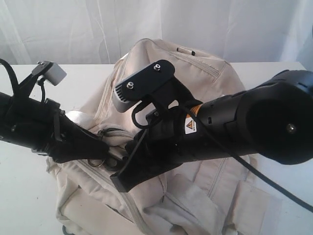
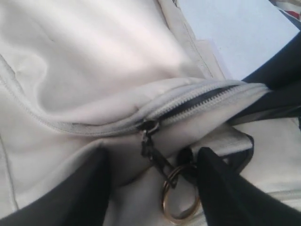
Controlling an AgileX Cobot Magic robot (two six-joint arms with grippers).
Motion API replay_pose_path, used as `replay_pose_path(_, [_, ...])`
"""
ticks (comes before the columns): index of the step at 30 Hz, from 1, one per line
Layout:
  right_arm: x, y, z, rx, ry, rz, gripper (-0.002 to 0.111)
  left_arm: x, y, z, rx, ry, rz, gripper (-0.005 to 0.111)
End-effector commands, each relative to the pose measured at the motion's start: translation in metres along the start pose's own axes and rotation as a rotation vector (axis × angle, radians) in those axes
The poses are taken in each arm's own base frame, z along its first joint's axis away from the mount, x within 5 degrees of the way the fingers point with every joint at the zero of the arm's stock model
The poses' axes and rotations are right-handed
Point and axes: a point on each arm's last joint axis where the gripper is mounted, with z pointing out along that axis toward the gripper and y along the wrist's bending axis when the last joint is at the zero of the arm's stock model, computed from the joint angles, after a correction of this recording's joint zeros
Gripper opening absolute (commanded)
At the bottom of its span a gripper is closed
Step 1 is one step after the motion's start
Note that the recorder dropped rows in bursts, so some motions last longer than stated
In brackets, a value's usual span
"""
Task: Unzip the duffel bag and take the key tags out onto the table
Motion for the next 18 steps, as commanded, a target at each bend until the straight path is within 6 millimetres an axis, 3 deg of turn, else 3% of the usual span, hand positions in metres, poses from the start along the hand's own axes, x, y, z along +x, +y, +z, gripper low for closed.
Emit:
replay_pose_path(1, [-0.0044, -0.0007, -0.0071, 0.002, -0.034, 0.013, 0.0, -0.0006, -0.0022, -0.0003, 0.01, -0.027, -0.026, 0.043])
replay_pose_path(8, [-0.0035, -0.0006, -0.0068, 0.001, -0.028, 0.011, 0.0, -0.0018, 0.0015, -0.0004, -0.03, -0.04, -0.025, 0.002])
replay_pose_path(18, [-0.0007, -0.0008, -0.0068, 0.004, 0.002, -0.009, 0.0, -0.0005, 0.0042, -0.0013, -0.063, -0.021, 0.0, 0.0])
